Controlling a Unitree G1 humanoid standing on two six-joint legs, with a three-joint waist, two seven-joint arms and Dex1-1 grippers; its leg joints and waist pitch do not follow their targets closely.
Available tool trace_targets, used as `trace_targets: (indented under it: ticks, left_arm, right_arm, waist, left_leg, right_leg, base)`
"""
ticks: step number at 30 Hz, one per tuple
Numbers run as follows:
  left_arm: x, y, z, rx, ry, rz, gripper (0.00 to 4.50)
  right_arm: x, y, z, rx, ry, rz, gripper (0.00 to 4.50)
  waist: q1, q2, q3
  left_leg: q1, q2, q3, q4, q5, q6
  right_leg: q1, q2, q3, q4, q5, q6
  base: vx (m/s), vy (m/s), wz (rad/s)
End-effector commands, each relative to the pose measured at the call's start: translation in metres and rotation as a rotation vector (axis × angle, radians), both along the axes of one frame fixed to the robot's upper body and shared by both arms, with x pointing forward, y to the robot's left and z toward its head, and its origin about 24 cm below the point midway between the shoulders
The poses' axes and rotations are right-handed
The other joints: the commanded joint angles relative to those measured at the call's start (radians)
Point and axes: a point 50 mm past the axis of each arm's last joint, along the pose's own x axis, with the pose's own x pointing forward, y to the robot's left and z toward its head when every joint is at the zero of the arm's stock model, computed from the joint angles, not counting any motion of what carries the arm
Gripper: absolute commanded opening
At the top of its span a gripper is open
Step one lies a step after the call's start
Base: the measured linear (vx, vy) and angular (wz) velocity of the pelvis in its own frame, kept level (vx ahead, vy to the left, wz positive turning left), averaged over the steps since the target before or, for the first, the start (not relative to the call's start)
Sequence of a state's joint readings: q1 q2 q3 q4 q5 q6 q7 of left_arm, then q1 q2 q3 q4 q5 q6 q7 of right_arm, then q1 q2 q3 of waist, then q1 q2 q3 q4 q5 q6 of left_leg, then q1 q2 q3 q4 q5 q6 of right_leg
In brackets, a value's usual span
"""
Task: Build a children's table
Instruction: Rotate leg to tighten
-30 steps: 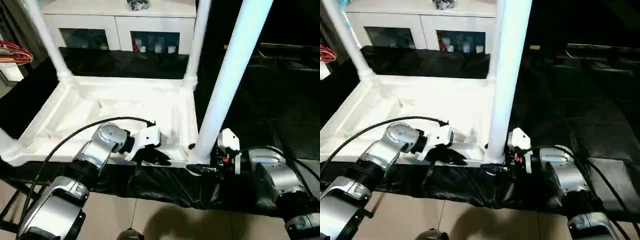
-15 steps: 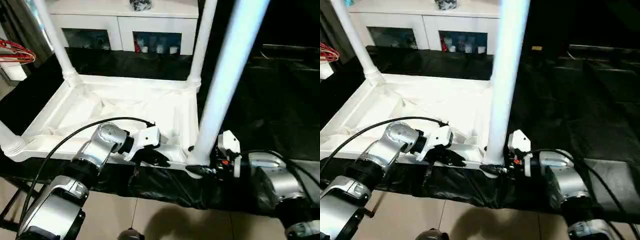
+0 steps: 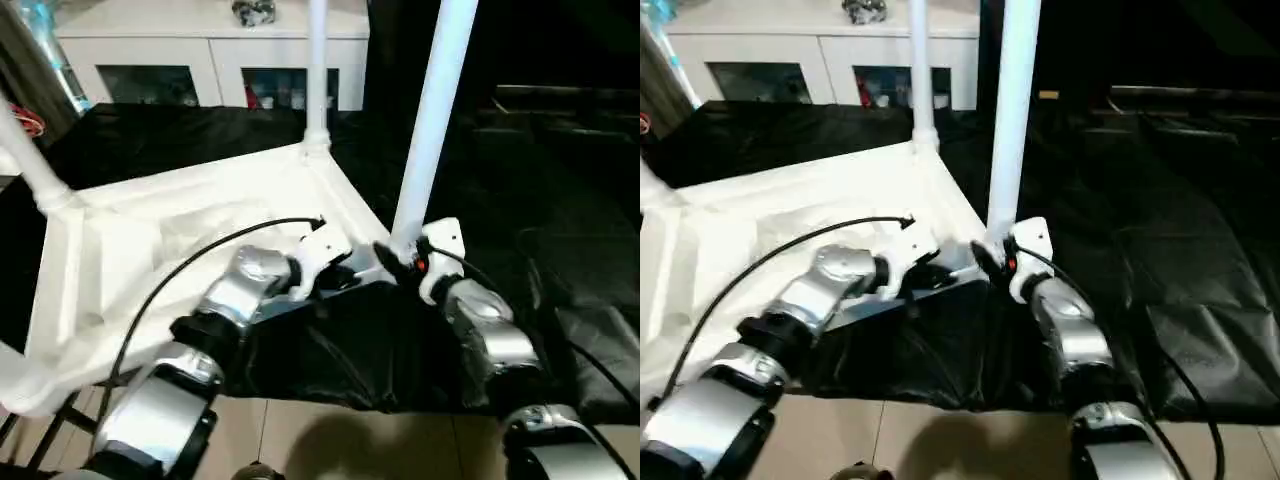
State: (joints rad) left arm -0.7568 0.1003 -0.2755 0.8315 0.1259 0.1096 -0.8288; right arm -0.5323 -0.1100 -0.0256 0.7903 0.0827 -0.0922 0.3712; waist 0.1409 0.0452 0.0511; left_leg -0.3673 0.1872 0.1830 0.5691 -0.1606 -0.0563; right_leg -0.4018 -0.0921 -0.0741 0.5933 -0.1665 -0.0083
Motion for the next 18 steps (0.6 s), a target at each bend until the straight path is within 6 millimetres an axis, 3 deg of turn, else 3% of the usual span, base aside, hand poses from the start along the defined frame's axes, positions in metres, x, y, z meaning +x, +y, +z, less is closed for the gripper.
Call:
trace_targets:
  ticks: [1, 2, 8, 14, 18]
  left_arm:
    - [0.000, -0.017, 0.009, -0.012, -0.054, -0.008, 0.00]
    - [-0.002, -0.019, 0.008, -0.016, -0.054, -0.015, 0.00]
    - [-0.015, -0.025, 0.004, -0.053, -0.041, -0.104, 0.00]
    - [-0.022, -0.009, 0.005, -0.049, -0.029, -0.259, 0.00]
    - [-0.026, 0.002, 0.005, -0.032, -0.013, -0.336, 0.00]
  right_arm:
    - [-0.012, 0.018, -0.026, -0.004, 0.117, 0.012, 2.78]
    - [-0.012, 0.020, -0.027, 0.012, 0.121, -0.003, 3.34]
    - [-0.013, 0.027, -0.024, 0.025, 0.089, 0.030, 3.91]
    - [-0.017, 0.014, -0.015, -0.050, 0.046, 0.243, 3.99]
    - [-0.025, 0.006, -0.011, -0.056, 0.055, 0.426, 3.99]
  waist:
    - [-0.002, -0.006, -0.067]
    - [-0.003, -0.005, -0.066]
    - [-0.006, -0.002, -0.063]
    - [-0.001, -0.004, -0.069]
    - [0.002, -0.003, -0.067]
  left_leg:
    - [0.006, 0.037, -0.019, -0.069, -0.296, 0.023]
    - [0.006, 0.038, -0.019, -0.069, -0.299, 0.025]
    - [0.009, 0.039, -0.021, -0.075, -0.348, 0.018]
    - [0.003, 0.040, -0.016, -0.068, -0.282, 0.043]
    - [0.000, 0.042, -0.014, -0.066, -0.267, 0.067]
  right_leg:
    - [0.043, -0.065, 0.041, -0.079, -0.284, -0.193]
    - [0.044, -0.065, 0.041, -0.078, -0.280, -0.195]
    - [0.042, -0.063, 0.041, -0.086, -0.337, -0.175]
    - [0.049, -0.061, 0.042, -0.072, -0.203, -0.204]
    - [0.053, -0.060, 0.038, -0.068, -0.181, -0.220]
  base:
    - [0.000, 0.000, 0.00]
    - [0.000, 0.000, 0.00]
    - [0.000, 0.000, 0.00]
    - [0.000, 0.000, 0.00]
    - [0.000, 0.000, 0.00]
